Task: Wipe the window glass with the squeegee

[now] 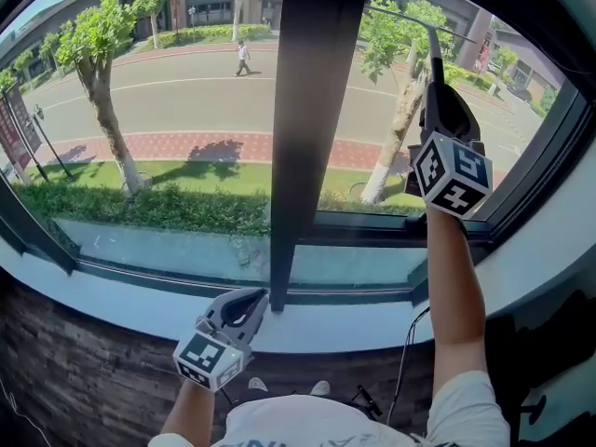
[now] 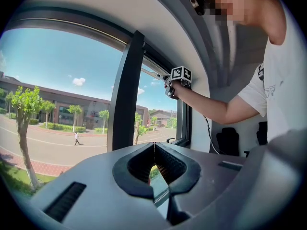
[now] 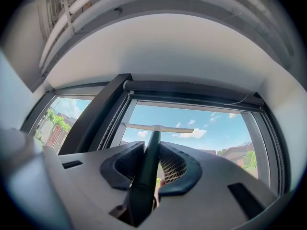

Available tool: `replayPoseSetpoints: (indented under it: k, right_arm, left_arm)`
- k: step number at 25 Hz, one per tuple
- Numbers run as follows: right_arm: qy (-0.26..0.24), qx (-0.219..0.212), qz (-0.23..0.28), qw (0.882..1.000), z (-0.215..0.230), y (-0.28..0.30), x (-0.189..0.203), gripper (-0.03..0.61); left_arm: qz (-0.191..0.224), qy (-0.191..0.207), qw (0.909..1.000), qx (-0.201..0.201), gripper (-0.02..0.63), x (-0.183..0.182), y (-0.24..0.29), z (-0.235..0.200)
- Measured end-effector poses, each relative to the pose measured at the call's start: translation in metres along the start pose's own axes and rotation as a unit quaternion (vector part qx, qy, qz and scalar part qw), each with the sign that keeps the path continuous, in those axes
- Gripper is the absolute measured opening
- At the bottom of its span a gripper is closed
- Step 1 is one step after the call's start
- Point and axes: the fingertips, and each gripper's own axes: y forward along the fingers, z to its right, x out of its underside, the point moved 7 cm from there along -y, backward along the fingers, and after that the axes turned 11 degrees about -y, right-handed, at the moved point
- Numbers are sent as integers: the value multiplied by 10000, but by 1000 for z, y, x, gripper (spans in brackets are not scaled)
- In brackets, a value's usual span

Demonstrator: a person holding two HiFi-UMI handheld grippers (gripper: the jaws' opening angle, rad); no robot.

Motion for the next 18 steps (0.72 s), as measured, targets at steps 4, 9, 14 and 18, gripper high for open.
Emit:
replayPoseSetpoints:
  k: [4,9,14,18]
  right_arm:
    - [81,-24,-143,9999,-6,-12,15,100]
    - [126,-99,-313,9994,-15,-29,34,100]
    - [236,-137,-505,9984,-25,-46,57,100]
    - [260,-172,-657,9974,-34,-61,77,100]
  left_arm:
    - [-38,61,10000,46,18,1,5,2]
    - [-41,57,10000,28,18,1,6,4]
    - [-58,67,10000,46,18,0,9,7]
    - [-73,62,9999,55,17,1,9,8]
